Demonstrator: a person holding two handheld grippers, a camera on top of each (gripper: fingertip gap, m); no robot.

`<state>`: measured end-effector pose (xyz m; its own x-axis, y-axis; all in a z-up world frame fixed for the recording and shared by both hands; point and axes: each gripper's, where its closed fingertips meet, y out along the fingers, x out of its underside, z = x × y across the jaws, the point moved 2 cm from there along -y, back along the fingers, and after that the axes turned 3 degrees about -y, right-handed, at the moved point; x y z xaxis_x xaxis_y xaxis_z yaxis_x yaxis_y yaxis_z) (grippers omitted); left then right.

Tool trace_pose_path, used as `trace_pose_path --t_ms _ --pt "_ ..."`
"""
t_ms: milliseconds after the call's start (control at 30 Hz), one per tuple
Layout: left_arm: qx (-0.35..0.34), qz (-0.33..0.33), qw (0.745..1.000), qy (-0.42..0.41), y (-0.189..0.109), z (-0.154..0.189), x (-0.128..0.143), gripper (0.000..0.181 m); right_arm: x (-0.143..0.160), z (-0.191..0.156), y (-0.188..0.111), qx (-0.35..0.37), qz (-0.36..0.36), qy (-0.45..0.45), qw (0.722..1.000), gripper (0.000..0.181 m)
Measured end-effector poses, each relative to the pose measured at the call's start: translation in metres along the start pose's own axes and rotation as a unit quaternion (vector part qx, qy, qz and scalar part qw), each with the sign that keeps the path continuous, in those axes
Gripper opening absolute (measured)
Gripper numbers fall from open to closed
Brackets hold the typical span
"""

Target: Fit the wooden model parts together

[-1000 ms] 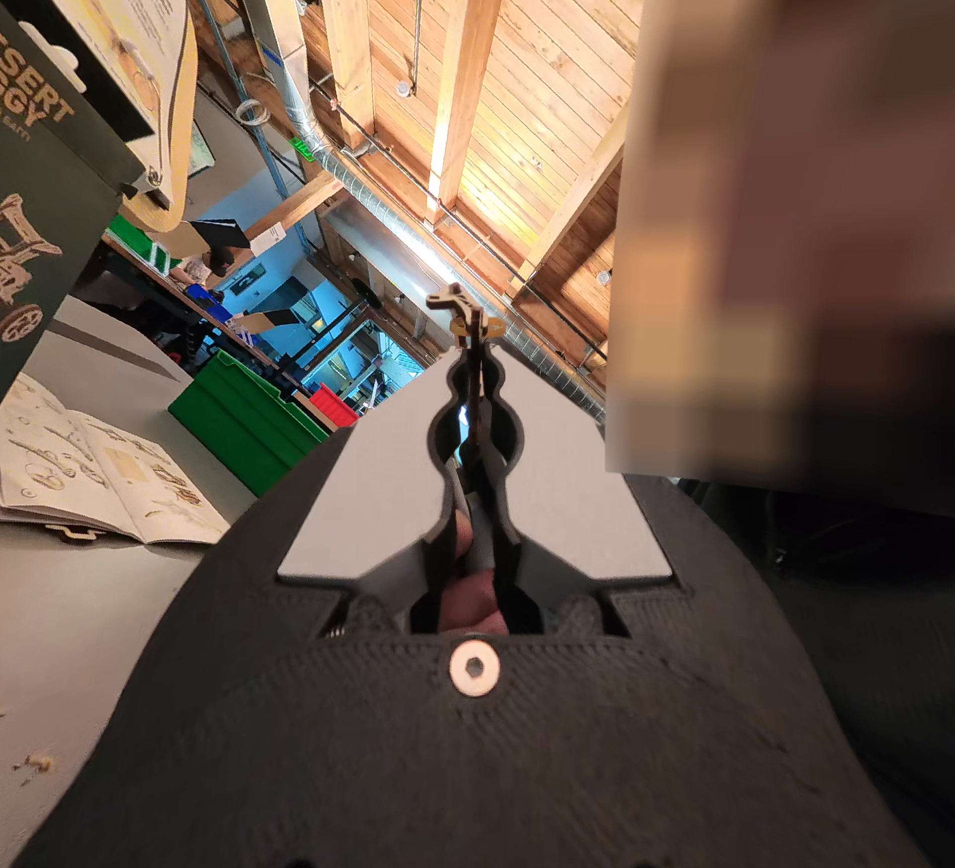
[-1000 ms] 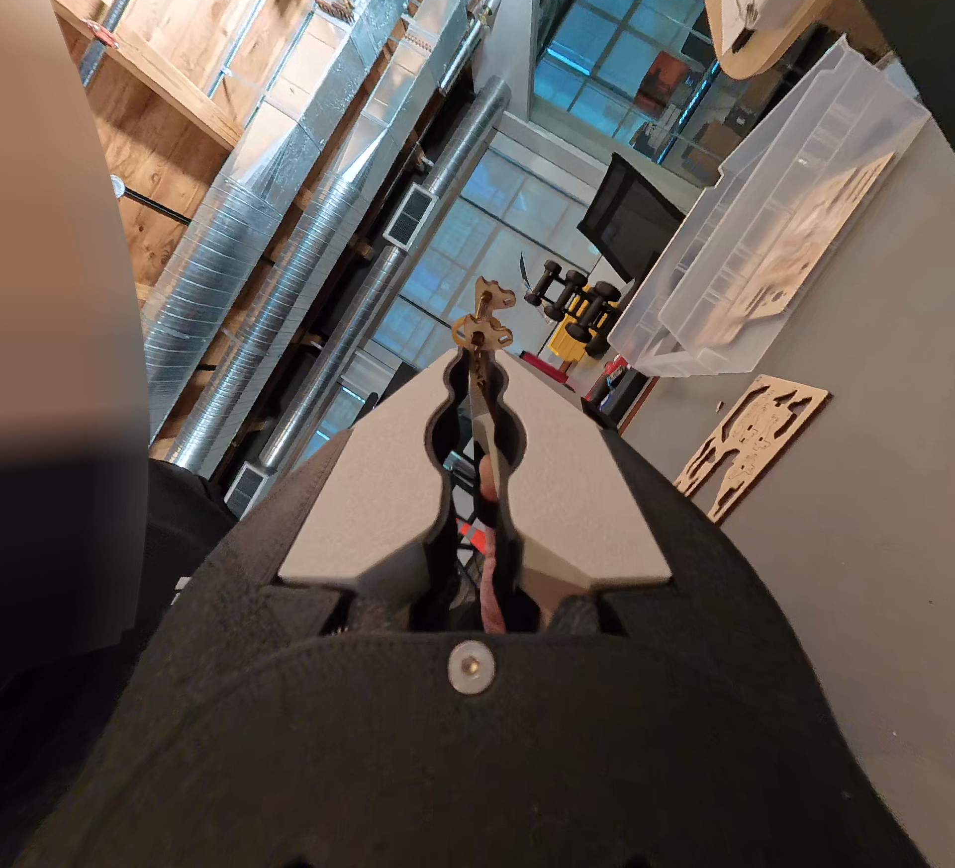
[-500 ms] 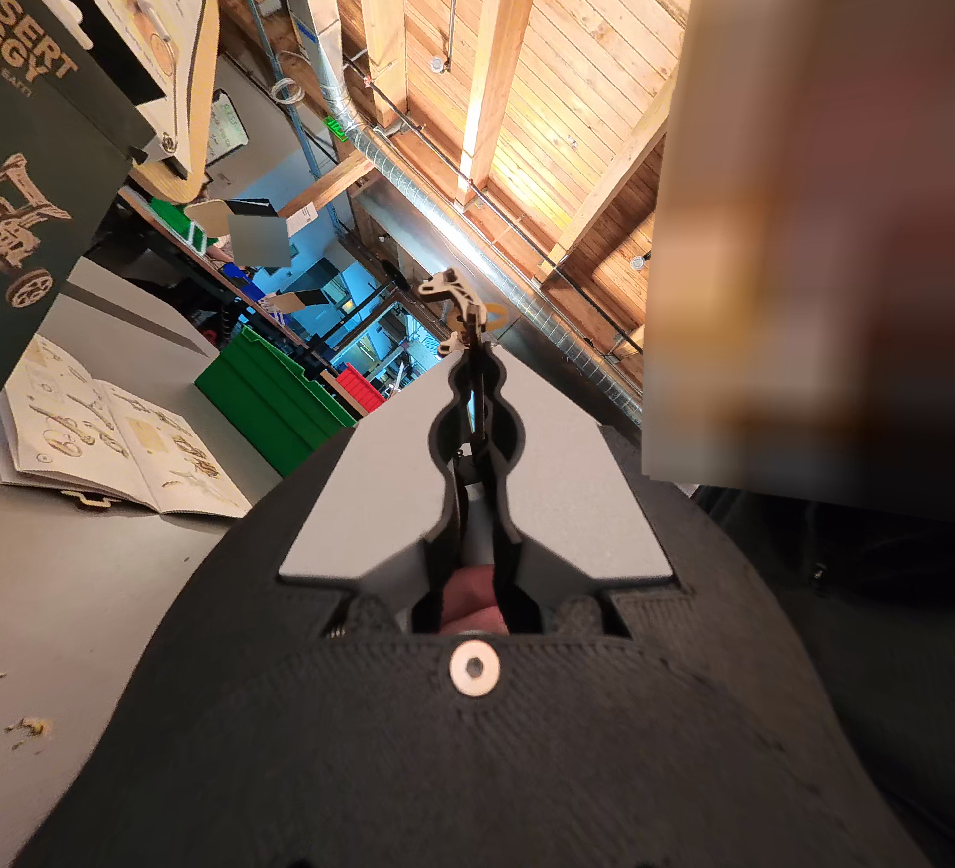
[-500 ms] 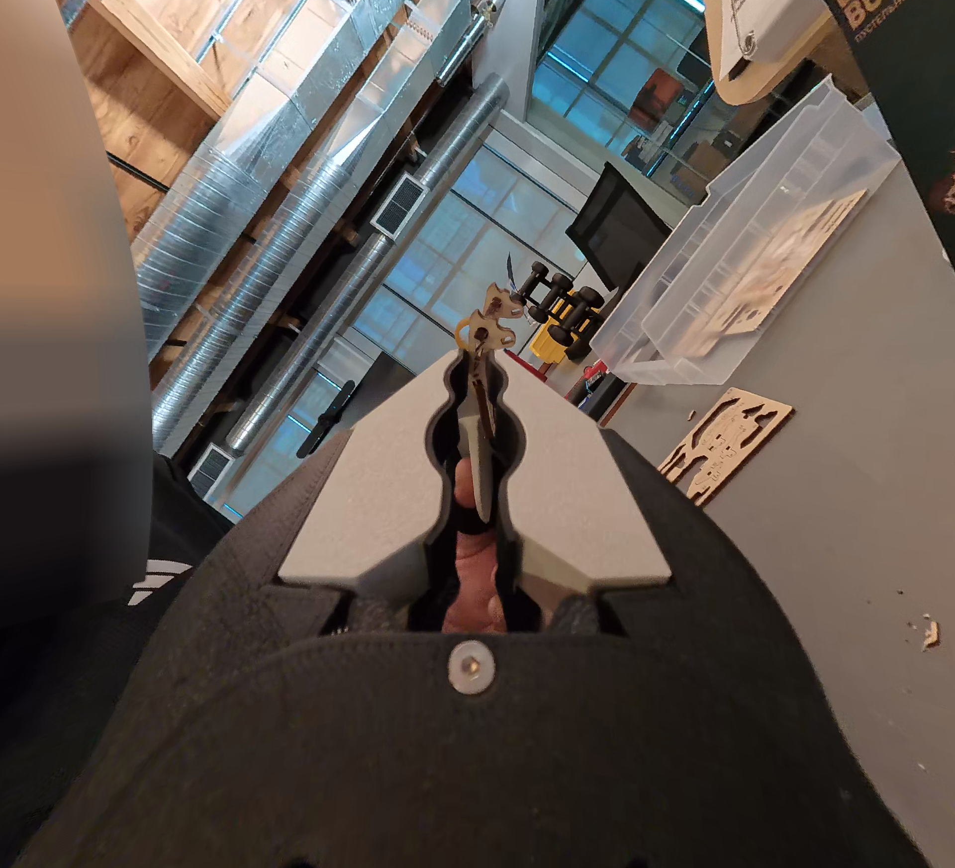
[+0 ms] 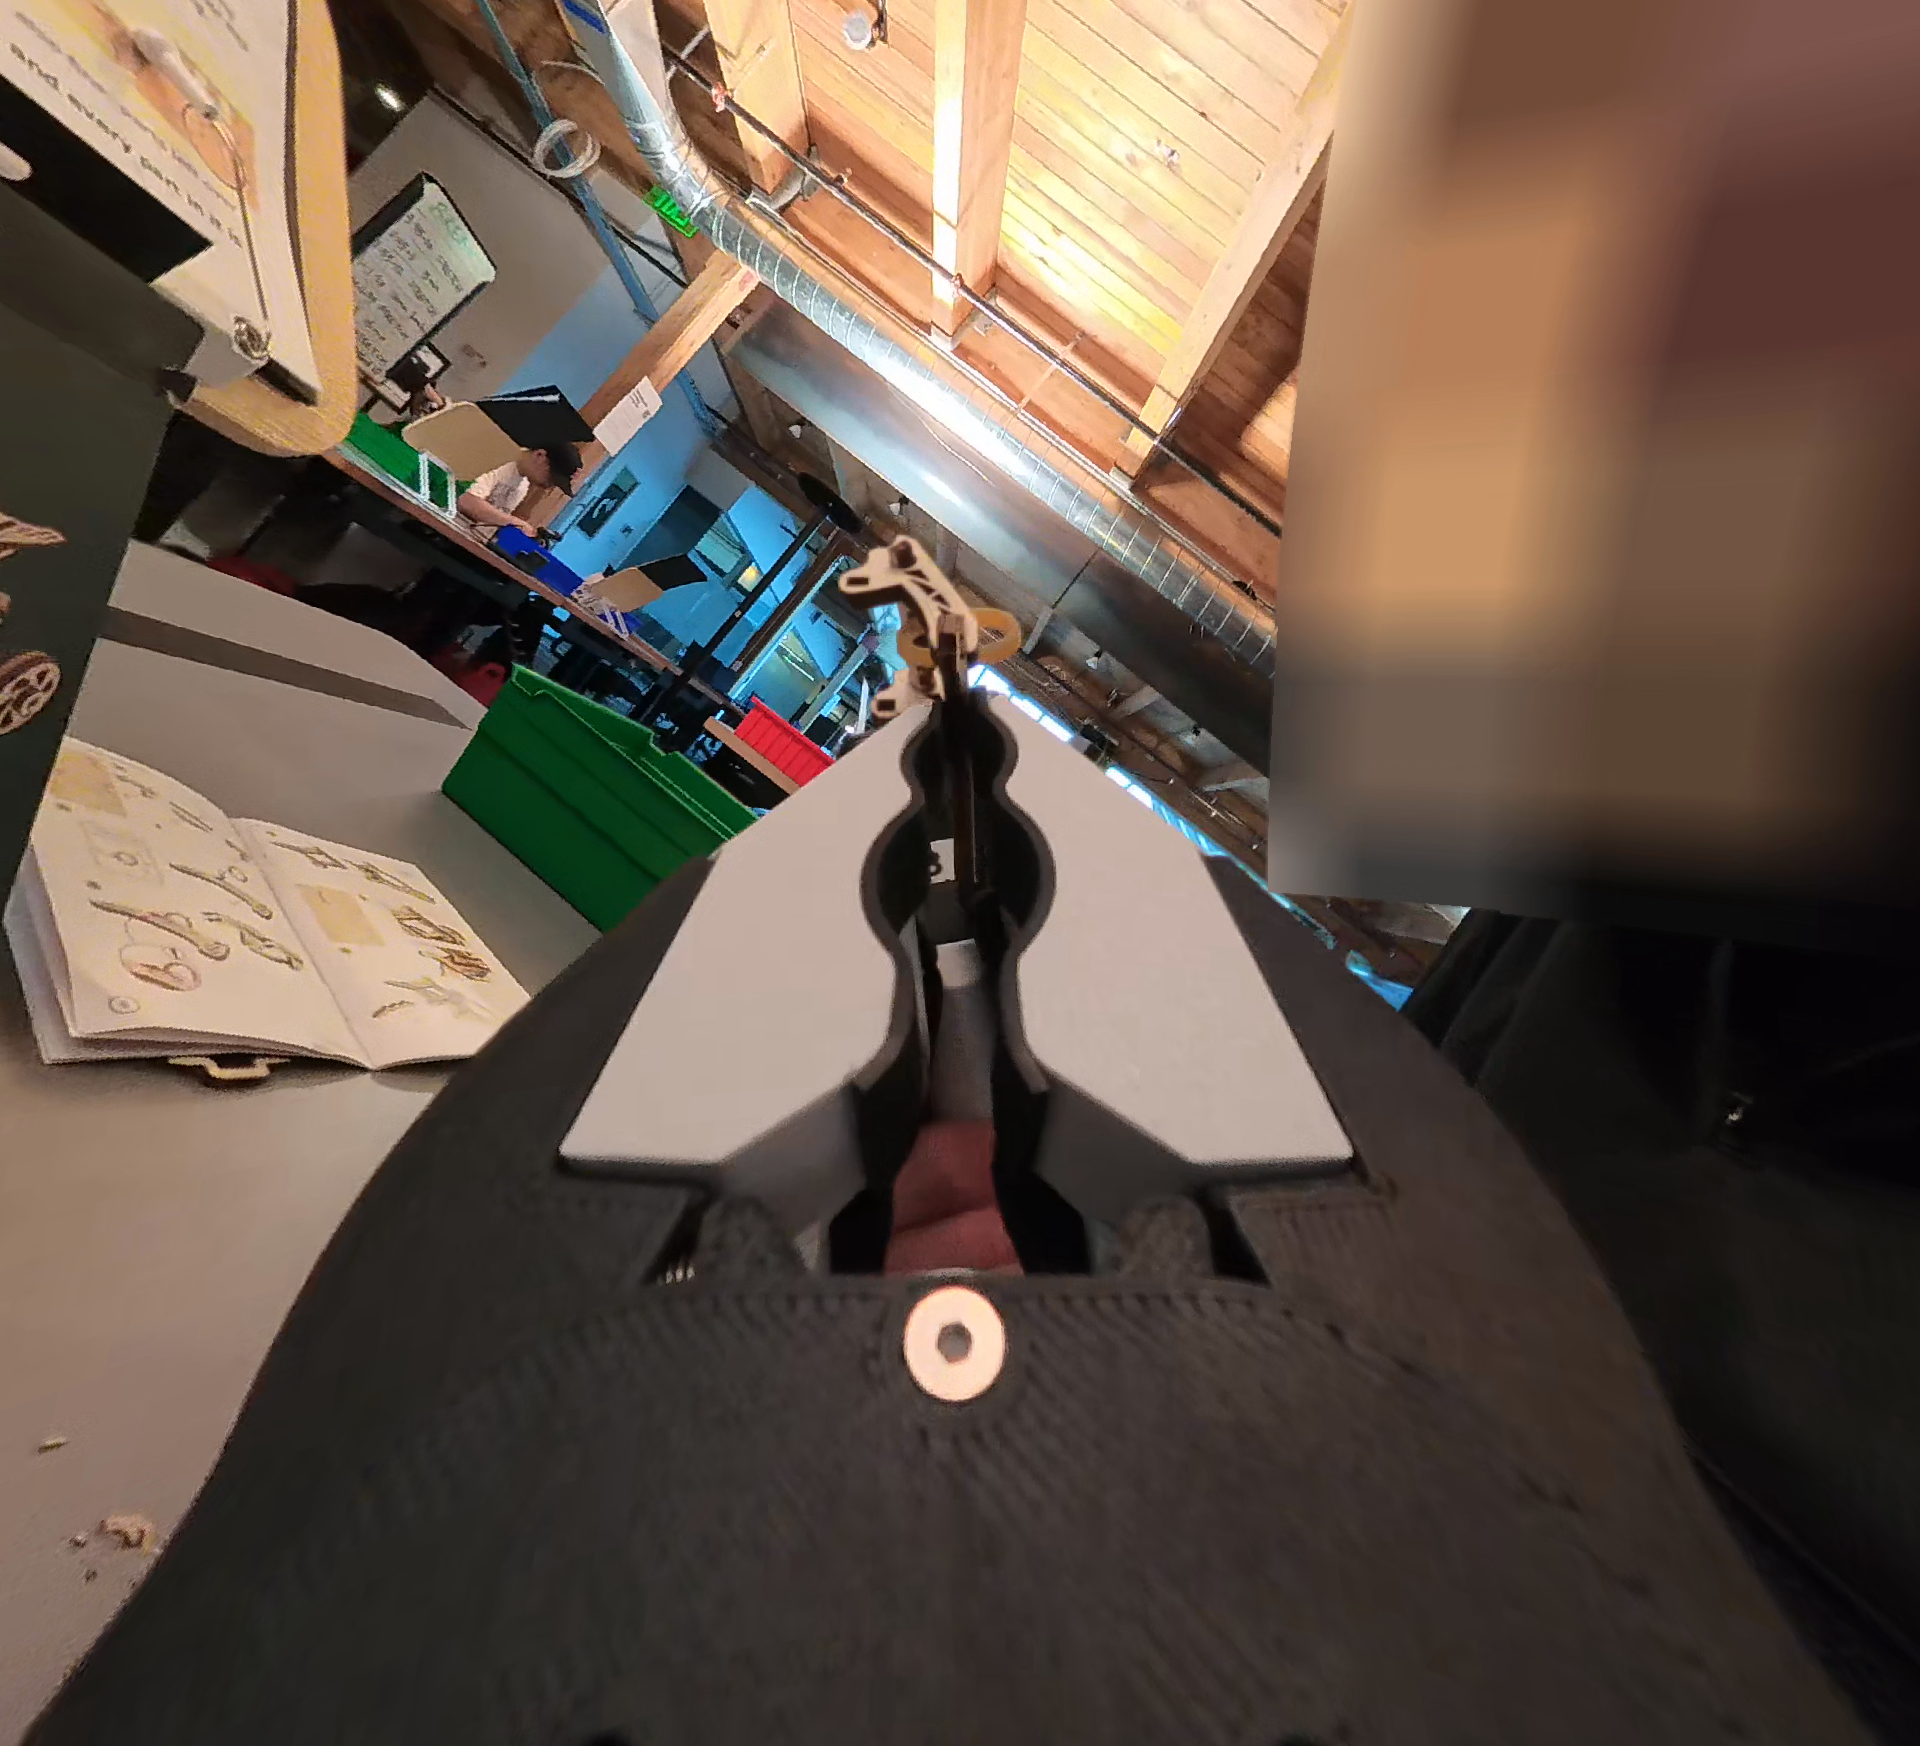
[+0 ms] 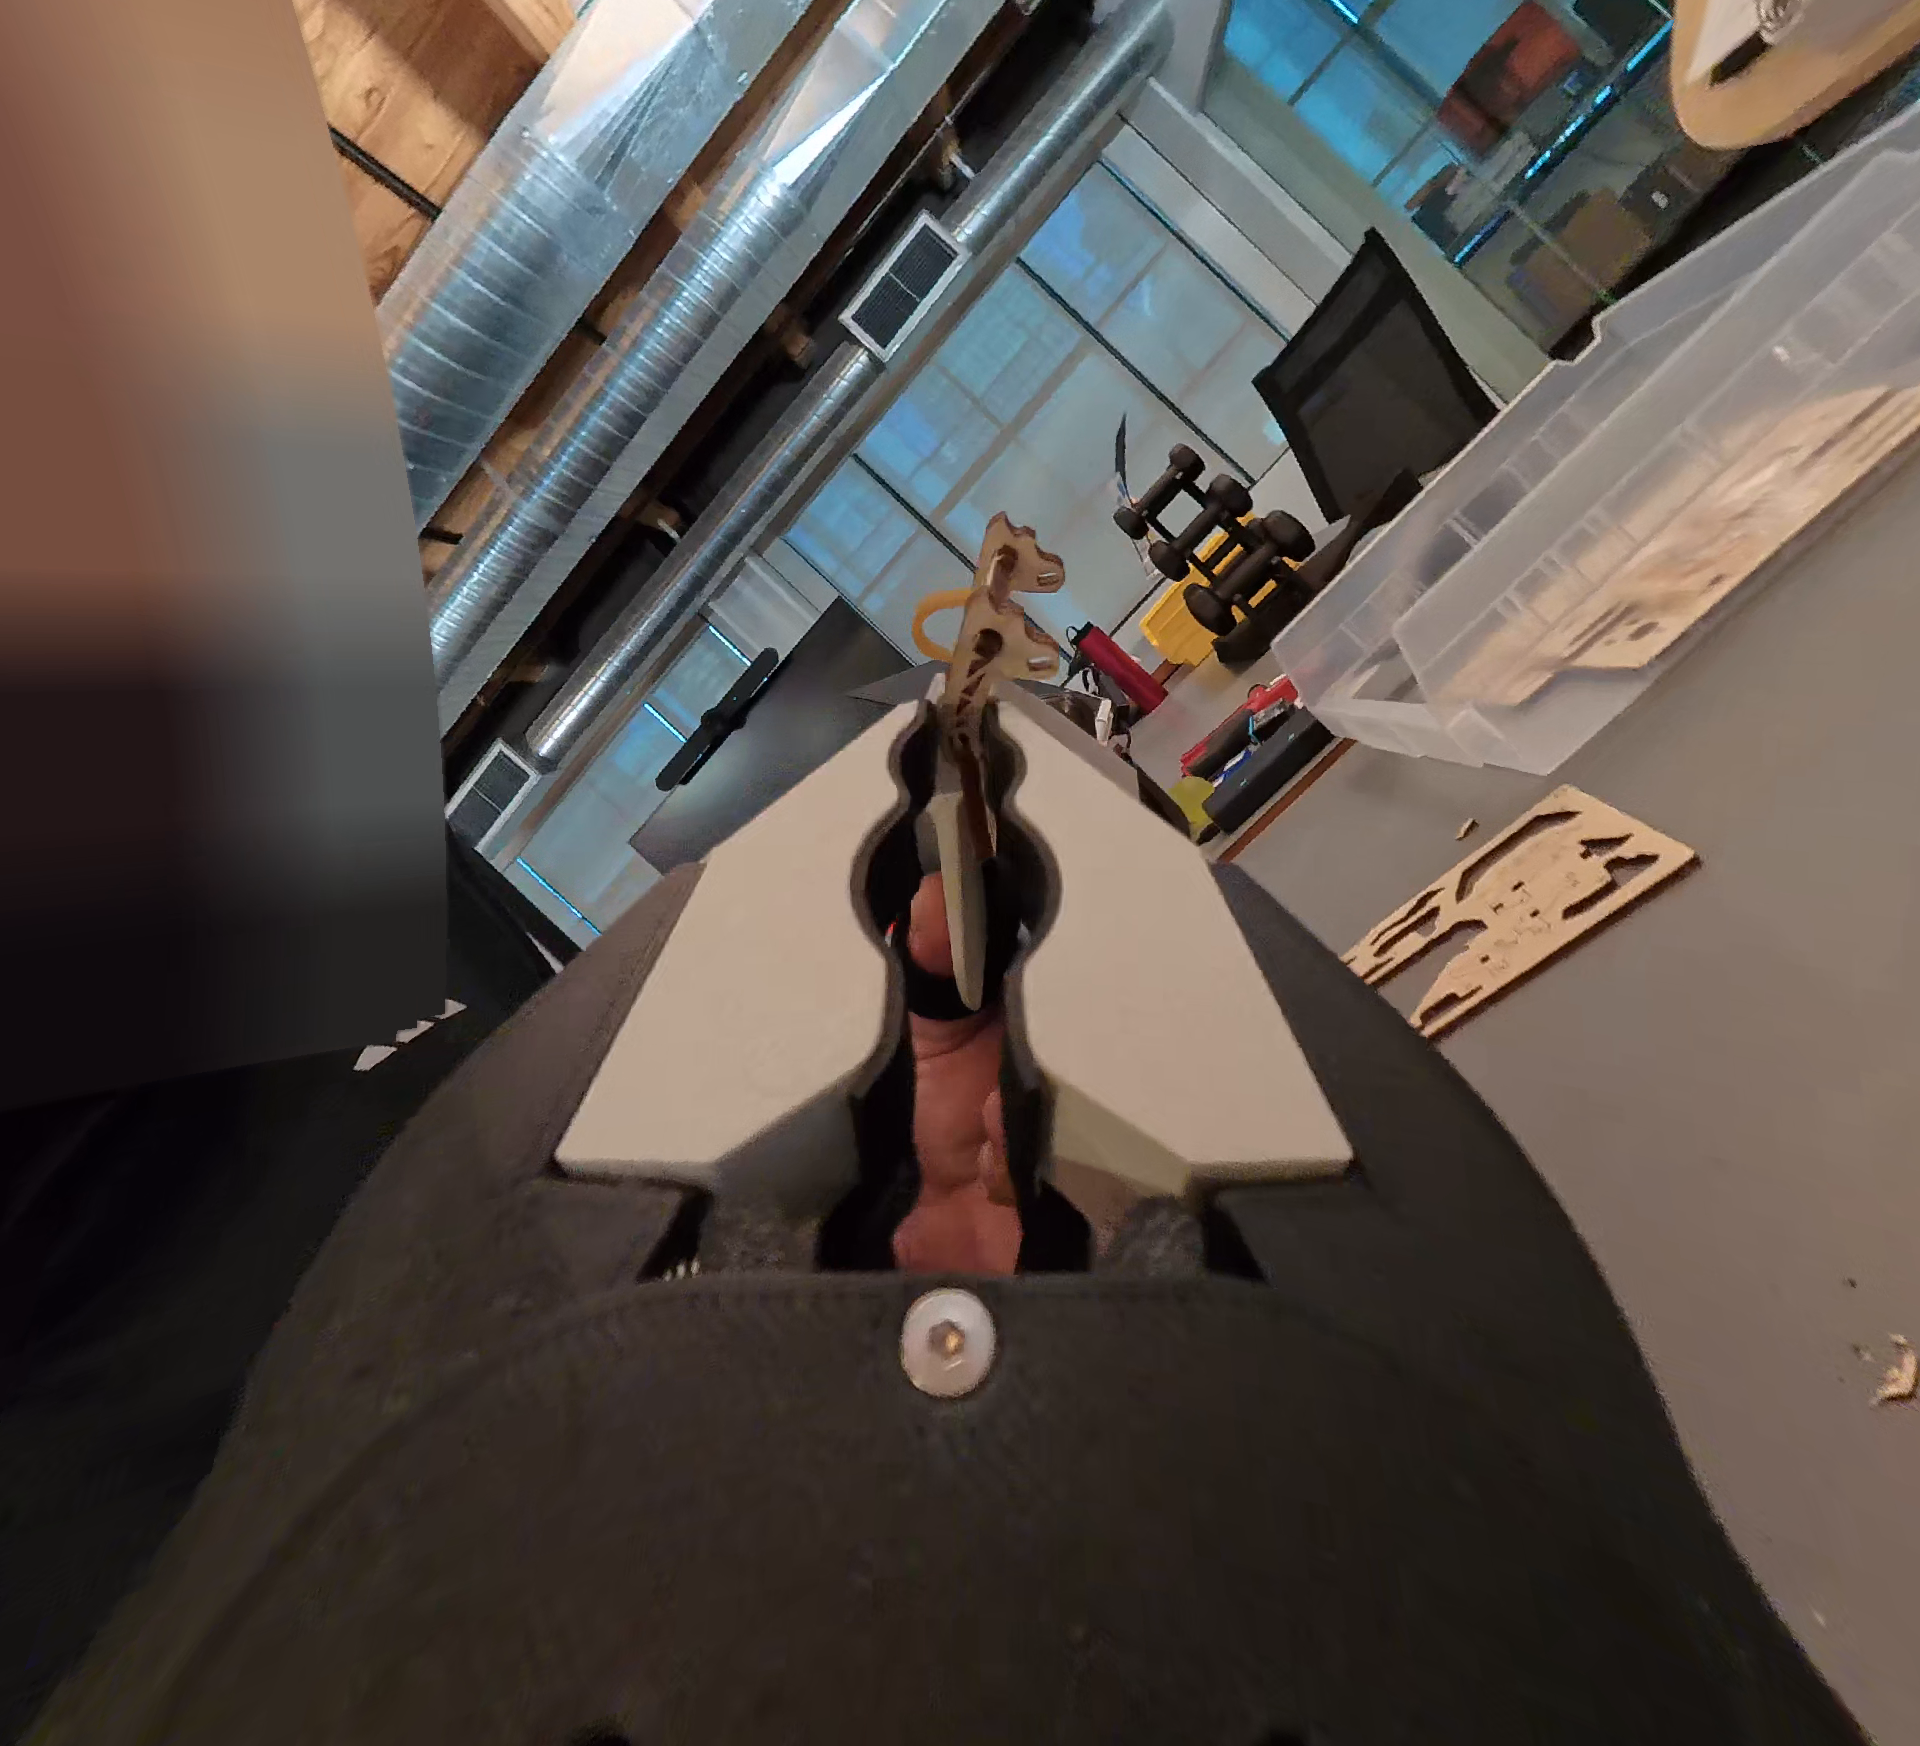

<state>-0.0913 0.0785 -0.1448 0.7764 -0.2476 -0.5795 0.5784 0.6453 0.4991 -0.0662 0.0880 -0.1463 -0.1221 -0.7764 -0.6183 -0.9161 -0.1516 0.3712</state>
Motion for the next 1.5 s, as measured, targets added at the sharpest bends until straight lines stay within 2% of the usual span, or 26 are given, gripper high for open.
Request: trace_pose_path --t_ms 333,600,1133,1233,1300,1500 --pt "-0.009 0.030 0.999 0.011 0.006 0.007 -0.003 0.001 0.000 -0.007 0.003 0.001 0.030 -0.047 0.998 0.005" --pt "-0.008 0.037 0.999 -0.002 0.008 0.005 -0.005 0.001 -0.003 -0.005 0.001 0.010 0.049 -0.049 0.998 0.006" --pt "0.021 0.041 0.999 -0.018 0.010 0.007 -0.006 0.001 0.004 -0.006 0.001 0.052 -0.030 -0.138 0.989 0.000" --pt "0.010 0.036 0.999 -0.015 0.006 0.003 -0.006 0.013 -0.002 -0.004 -0.001 0.064 -0.027 -0.150 0.986 0.000" --pt "0.004 0.025 1.000 -0.017 0.003 0.000 -0.002 0.015 -0.003 -0.003 -0.002 0.068 -0.034 -0.158 0.984 0.000" --pt "-0.002 0.001 1.000 0.004 0.005 0.001 0.001 0.002 0.000 -0.002 -0.001 0.073 -0.055 -0.159 0.983 0.000"
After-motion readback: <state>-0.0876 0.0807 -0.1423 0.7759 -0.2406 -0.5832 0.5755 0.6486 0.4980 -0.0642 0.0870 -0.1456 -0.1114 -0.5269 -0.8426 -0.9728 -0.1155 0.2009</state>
